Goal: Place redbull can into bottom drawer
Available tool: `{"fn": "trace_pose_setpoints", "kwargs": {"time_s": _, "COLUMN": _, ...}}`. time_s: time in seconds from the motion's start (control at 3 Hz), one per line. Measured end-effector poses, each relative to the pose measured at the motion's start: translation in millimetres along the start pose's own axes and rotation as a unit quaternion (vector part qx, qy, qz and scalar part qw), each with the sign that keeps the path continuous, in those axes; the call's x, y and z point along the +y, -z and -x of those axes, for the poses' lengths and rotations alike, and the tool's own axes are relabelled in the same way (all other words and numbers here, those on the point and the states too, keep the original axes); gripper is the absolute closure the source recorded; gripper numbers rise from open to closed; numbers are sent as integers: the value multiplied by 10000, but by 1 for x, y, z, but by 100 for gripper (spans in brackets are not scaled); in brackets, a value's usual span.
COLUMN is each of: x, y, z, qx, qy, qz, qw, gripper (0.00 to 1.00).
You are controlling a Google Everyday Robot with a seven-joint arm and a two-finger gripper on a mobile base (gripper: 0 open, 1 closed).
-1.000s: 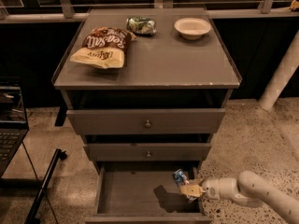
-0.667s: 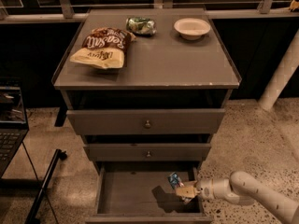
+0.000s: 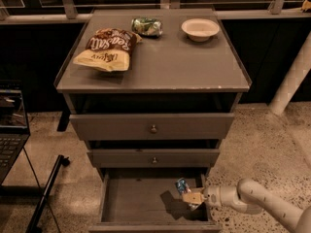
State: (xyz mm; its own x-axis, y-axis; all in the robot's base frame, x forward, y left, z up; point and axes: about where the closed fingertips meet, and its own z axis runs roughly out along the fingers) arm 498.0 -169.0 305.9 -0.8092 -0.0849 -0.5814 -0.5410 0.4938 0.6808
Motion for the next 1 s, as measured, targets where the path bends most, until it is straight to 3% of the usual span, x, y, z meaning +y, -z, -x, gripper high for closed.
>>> {"fn": "trace_pose_setpoints", "kwargs": {"time_s": 0.67, "x": -99, "y": -35, "z": -6, "qx": -1, "qy": -356, "qz": -533, "qw": 9979, "gripper": 100}}
{"fn": "trace_pose_setpoints", "kwargs": {"time_s": 1.0, "x": -133, "y": -45, "z": -18, "qx": 138, "qy": -551, "qz": -874, "qw": 9946, "gripper": 100}}
